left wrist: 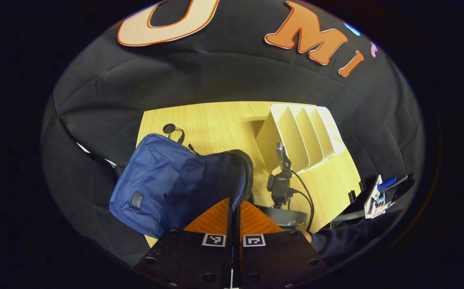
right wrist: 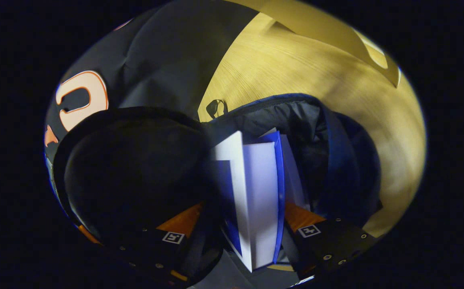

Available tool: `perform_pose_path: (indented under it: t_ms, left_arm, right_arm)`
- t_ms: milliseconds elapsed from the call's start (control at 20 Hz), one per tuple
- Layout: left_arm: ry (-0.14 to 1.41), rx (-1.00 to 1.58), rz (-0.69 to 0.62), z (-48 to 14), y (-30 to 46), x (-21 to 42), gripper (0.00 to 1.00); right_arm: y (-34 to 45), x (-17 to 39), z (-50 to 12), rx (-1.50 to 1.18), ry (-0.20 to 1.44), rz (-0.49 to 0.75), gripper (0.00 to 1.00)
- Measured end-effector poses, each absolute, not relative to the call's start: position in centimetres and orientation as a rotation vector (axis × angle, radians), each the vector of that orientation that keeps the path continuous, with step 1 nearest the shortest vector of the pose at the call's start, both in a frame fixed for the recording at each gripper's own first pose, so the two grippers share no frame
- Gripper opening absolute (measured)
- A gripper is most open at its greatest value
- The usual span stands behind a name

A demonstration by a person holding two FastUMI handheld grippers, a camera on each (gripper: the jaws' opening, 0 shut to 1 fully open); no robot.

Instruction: Open the schoolbag, grab two books from the bookshelf and put them into the schoolbag.

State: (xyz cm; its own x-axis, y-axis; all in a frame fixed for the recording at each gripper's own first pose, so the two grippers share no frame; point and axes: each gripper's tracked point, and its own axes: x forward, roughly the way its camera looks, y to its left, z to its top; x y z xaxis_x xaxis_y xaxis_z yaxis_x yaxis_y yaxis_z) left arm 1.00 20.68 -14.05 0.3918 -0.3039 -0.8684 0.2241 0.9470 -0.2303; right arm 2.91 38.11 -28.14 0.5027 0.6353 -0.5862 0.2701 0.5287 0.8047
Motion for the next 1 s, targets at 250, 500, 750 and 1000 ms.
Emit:
perform_pose_path:
  t_ms: [250, 500, 750, 1000]
  left_arm:
    - [1.112, -0.104, -0.317, -14.0, 21.0, 1.0, 0.05]
    - [1.119, -0.135, -0.295, -14.5, 20.7, 0.8, 0.01]
    - [1.135, -0.107, -0.294, -16.1, 18.7, 0.2, 0.02]
    - [1.152, -0.08, -0.269, -17.9, 17.0, -0.4, 0.02]
  right_arm:
    - [35.8, -0.5, -26.8, 0.956, 1.118, 0.303, 0.95]
    - [32.6, -0.4, -22.3, 0.976, 1.017, 0.323, 0.94]
    - [27.0, -0.8, -17.0, 0.895, 0.882, 0.344, 0.94]
    - [18.7, 1.5, -12.5, 0.761, 0.696, 0.283, 0.94]
